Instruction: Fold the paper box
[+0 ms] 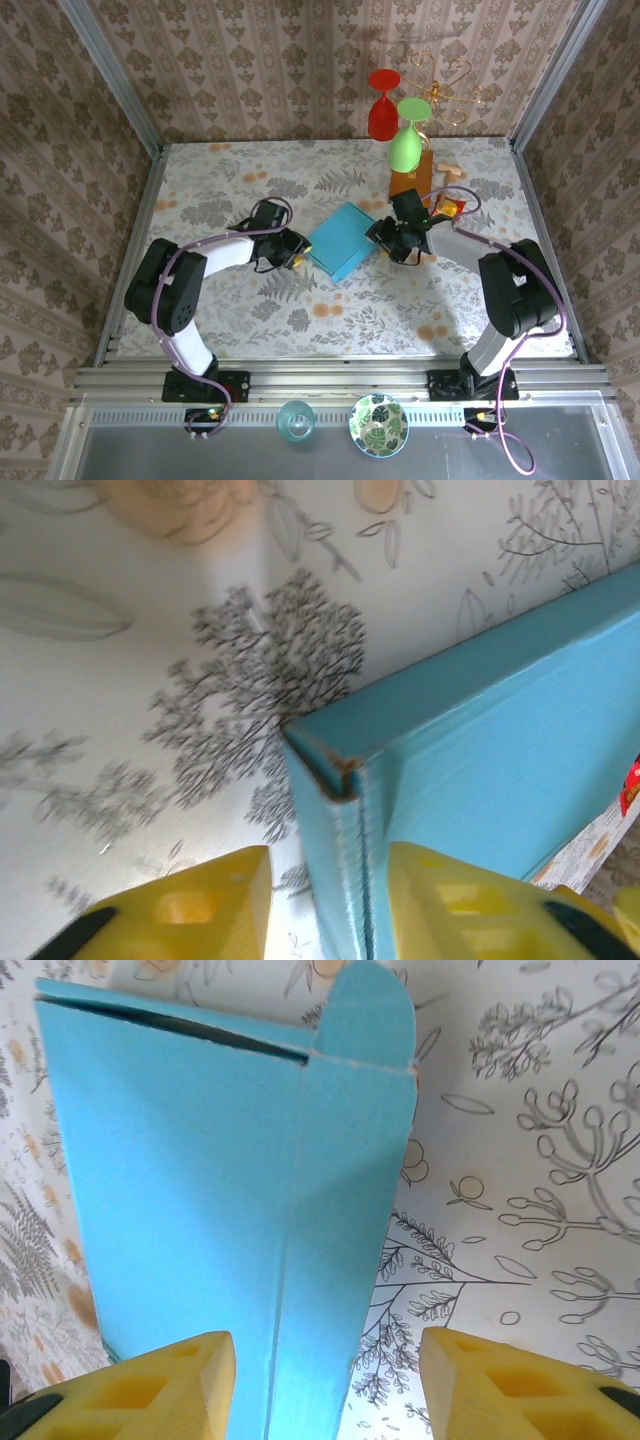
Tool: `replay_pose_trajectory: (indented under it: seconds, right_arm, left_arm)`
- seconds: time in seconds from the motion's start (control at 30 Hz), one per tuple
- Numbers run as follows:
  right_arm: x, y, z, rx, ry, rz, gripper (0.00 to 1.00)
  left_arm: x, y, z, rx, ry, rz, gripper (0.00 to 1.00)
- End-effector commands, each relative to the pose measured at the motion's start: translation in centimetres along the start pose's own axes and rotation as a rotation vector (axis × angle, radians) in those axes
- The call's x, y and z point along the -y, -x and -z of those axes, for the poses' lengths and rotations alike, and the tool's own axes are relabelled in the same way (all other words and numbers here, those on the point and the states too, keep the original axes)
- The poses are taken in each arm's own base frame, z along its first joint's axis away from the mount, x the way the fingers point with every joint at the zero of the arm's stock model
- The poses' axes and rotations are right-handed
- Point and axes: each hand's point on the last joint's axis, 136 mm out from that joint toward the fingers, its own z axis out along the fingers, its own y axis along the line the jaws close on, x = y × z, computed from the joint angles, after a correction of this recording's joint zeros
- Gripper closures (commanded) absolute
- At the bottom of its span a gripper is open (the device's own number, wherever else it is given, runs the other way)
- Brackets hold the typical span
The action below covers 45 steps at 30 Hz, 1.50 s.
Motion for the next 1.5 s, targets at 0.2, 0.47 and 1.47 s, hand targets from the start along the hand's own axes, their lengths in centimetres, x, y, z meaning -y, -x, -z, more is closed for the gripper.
replay_pose_trajectory:
  seconds: [0.2,0.47,1.47]
  right_arm:
    - [0.1,1.2,2.5,-0.019,0.024,0.102,0.45]
    - [0.6,2.5,3.3,-0.025,0.044,0.095,0.45]
    - [-0.4,5.0,0.0,-0.258,0.202,0.382,0.32]
  left_arm:
    - [0.9,-2.4,2.3,-0.024,-0.035,0.045,0.55]
    - [1.2,-3.0,-1.4,-0.05,-0.054,0.086,0.57]
    - [-4.7,-1.6,-0.5,-0.178,0.006,-0.059,1.0]
